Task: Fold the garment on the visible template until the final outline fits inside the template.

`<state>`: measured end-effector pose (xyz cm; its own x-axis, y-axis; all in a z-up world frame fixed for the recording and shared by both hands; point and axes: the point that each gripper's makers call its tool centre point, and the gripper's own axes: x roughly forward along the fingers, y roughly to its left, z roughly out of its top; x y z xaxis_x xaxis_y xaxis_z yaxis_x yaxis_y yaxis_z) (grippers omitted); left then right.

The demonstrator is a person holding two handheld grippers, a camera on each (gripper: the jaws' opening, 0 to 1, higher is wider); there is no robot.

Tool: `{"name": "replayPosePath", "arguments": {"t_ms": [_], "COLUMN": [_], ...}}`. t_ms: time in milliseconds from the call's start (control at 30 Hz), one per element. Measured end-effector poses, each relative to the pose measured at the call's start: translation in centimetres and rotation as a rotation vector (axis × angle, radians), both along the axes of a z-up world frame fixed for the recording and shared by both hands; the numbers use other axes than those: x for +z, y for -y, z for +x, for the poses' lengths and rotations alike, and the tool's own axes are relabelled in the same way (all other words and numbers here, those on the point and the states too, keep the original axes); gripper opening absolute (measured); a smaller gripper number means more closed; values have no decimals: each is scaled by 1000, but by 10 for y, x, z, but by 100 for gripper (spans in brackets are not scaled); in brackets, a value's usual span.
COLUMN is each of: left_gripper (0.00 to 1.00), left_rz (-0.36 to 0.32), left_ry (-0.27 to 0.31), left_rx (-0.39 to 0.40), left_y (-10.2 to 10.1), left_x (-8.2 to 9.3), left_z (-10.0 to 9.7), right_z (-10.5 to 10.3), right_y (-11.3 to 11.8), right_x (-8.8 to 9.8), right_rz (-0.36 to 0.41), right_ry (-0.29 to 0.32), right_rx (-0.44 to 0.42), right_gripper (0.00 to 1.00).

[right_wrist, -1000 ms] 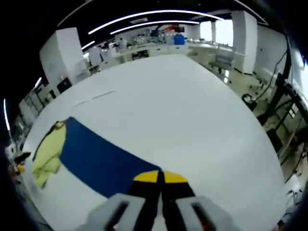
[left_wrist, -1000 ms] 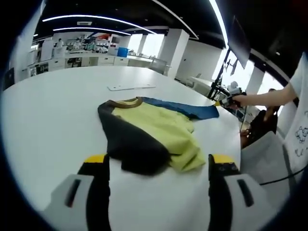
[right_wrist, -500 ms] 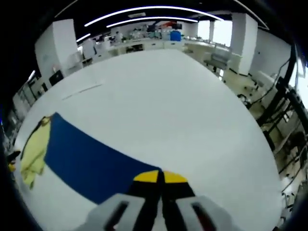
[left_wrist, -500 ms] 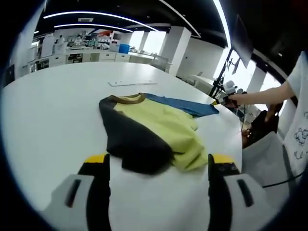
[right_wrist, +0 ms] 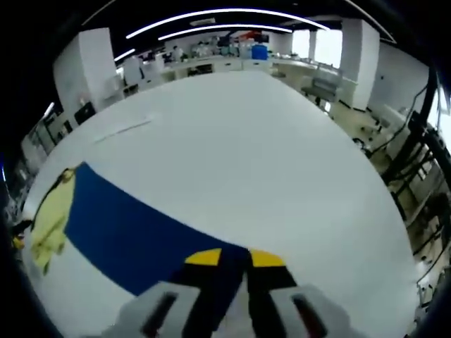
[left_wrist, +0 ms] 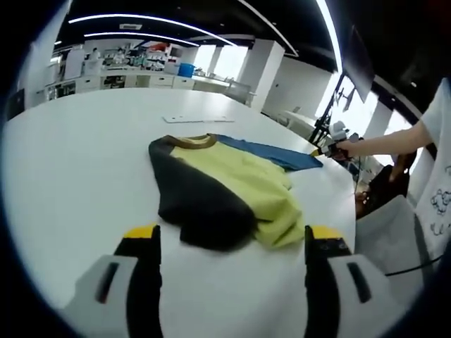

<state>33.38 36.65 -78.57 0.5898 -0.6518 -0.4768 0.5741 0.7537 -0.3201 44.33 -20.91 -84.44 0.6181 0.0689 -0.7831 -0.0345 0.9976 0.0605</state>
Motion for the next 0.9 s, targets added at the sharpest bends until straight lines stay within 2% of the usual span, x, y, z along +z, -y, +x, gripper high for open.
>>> {"name": "replayPosePath", "arguments": {"t_ms": [33,67,167,300,633,833,900], "left_gripper": [81,81,81,81,81,81,81], "left_rz": [-2,-2,-7,-12,-17,-21,-6], "left_ry": [1,3,2,1,2,6,2], "left_rx": [1,2,3,-1,-4,-4,0], "left_y": [0,1,1,2,0,0,-1], "left_x": [0,1,1,1,1,3,1], "left_z": [1,1,0,-2,-2,-1,-1], "right_z": [-1,-6,-7,-10,-11,-13,-14], "right_y": [-9,-12,-17,-32,-56,-64,-74], "right_x": [3,2,3,8,29,36,43], "right_rz": [7,16,9,60,109,125,141], "right_ry": [19,2,21,53,159,189,222], "right_rx": [53,44,91,129,199,215,233], "right_gripper": [28,32,48,69,95,98,100]}}
